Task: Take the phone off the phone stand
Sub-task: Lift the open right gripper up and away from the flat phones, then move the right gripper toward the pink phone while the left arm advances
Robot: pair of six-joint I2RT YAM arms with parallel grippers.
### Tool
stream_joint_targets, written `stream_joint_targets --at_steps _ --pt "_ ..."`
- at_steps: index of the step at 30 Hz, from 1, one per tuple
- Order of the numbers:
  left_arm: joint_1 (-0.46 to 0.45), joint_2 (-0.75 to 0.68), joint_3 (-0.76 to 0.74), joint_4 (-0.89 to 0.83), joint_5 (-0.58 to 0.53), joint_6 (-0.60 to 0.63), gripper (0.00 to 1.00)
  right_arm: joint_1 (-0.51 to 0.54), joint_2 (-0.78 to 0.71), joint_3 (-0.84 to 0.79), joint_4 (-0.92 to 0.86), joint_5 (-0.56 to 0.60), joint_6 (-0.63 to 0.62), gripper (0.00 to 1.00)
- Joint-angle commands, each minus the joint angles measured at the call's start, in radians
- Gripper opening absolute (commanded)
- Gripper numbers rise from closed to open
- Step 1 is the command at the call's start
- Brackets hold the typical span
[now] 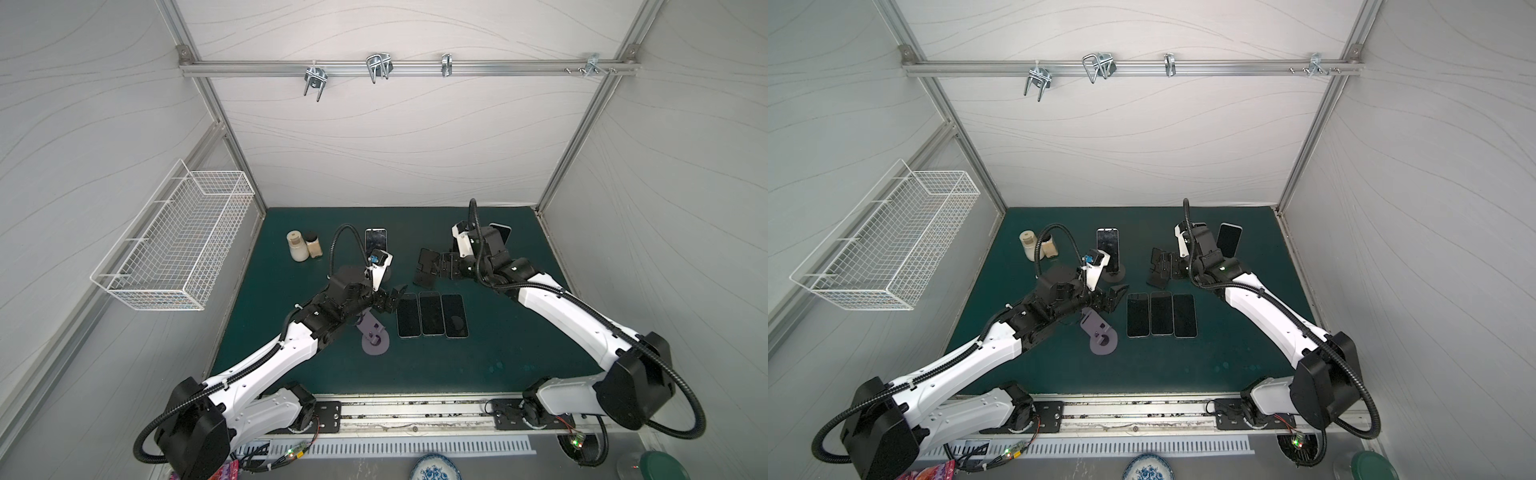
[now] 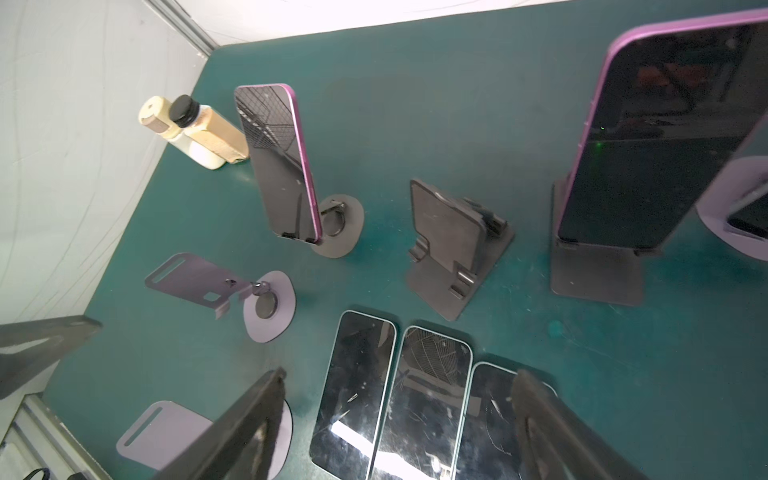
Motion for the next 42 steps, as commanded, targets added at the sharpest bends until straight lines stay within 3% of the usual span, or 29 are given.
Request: stream_joint_targets --at_steps 1,26,42 --pt "0.018 0.004 0.046 0.033 -0.004 -0.017 0.91 0.007 0.011 -0.004 0.041 -0.018 -0.015 0.87" --pt "0.038 0.013 0.053 0.014 -0.047 -0.024 0.92 0.061 0.039 0.016 0.149 -0.065 -0.075 0.86" --pt "0.064 0.021 0.067 -0.012 -0.089 -0.031 0.92 0.149 0.059 0.019 0.195 -0.037 -0.186 0.87"
